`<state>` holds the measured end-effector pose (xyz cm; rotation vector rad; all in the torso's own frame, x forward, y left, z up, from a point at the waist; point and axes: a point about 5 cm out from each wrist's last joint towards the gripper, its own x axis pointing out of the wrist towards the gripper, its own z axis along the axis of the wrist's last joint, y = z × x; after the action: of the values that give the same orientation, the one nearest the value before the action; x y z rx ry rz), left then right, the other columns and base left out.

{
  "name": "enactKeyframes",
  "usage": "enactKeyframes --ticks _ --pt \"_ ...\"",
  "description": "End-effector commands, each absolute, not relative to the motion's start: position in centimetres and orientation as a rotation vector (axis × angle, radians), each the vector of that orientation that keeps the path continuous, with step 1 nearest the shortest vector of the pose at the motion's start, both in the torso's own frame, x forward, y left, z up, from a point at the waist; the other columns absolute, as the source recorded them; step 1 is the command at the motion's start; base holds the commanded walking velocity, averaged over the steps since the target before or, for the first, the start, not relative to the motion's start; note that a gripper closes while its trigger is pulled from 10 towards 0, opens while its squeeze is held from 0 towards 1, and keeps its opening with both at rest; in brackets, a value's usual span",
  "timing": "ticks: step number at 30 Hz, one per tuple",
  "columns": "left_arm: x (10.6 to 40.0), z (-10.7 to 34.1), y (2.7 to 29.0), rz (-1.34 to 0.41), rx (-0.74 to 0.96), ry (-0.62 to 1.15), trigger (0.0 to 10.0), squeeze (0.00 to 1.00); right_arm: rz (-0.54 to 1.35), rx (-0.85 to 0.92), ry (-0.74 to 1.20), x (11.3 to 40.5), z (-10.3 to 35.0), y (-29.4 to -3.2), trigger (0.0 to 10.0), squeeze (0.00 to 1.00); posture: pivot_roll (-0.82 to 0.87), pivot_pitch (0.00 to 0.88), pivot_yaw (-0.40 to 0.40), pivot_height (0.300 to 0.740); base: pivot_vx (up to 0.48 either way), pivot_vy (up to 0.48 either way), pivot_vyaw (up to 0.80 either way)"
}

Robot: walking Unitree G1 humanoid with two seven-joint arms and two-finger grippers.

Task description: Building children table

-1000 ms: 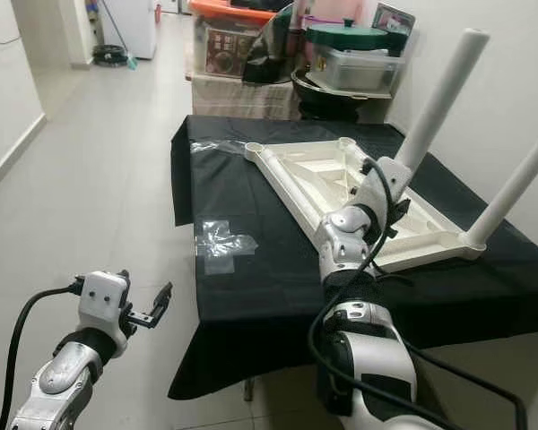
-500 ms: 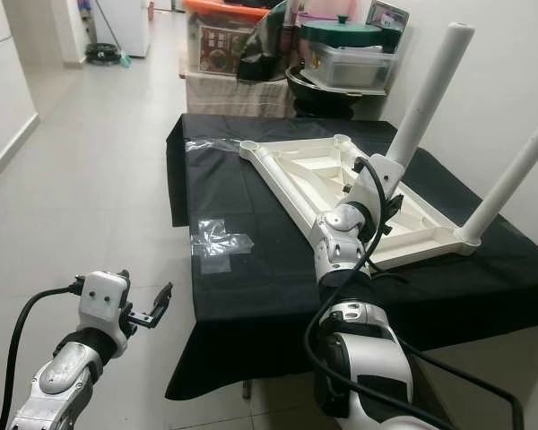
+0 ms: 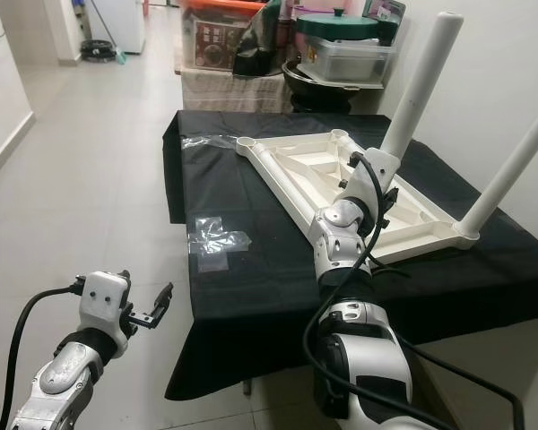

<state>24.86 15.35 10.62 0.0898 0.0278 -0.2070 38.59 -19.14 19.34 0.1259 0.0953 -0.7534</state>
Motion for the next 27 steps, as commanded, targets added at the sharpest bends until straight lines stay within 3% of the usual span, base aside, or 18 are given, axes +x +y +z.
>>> enactKeyframes --ticks 1,27 --pt "24.94 10.4 14.92 -0.225 0.092 0.033 10.0 0.0 -0.721 0.138 0.296 37.8 15.07 -18.39 10.0 0.0 0.07 0.0 -0.094 0.74 0.0 0.0 0.0" --pt "25.02 10.38 14.73 -0.236 0.09 0.034 10.0 0.0 -0.686 0.173 0.307 37.99 16.01 -18.13 10.0 0.0 0.06 0.0 -0.089 0.74 0.0 0.0 0.0"
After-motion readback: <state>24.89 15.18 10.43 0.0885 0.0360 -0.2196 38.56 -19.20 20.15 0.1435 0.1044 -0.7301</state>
